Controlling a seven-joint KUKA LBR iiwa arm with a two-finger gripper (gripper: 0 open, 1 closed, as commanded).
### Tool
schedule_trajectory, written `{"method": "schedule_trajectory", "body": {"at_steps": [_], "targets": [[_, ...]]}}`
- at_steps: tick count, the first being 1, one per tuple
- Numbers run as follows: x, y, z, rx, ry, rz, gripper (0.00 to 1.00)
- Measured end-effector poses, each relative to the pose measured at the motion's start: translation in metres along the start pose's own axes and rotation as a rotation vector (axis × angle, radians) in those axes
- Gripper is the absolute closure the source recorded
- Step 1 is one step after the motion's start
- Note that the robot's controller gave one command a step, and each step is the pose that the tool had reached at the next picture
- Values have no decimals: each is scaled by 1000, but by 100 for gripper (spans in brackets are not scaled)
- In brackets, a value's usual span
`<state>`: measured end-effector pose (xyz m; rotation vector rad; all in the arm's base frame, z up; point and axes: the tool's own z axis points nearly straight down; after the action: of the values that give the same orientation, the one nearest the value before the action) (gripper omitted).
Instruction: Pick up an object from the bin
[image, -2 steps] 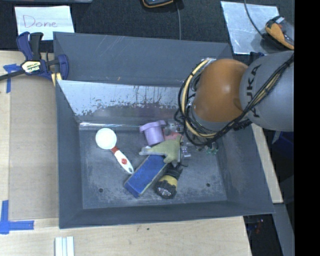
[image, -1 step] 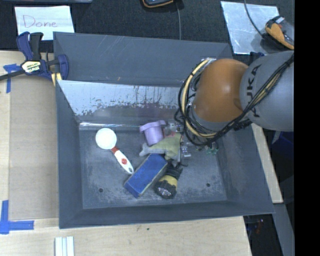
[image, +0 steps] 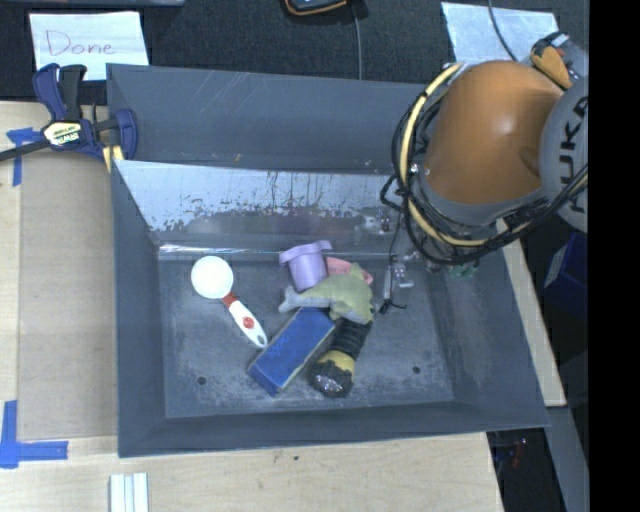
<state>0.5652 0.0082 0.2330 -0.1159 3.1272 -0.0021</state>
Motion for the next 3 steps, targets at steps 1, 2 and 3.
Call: {"method": "schedule_trajectory", "body": {"at_steps": [1,2,3], "targets": [[-9,16,77,-1,-1,-15,0],[1,14,70,0,-8,42,0],[-10,8,144,-2,0,163,0]]}}
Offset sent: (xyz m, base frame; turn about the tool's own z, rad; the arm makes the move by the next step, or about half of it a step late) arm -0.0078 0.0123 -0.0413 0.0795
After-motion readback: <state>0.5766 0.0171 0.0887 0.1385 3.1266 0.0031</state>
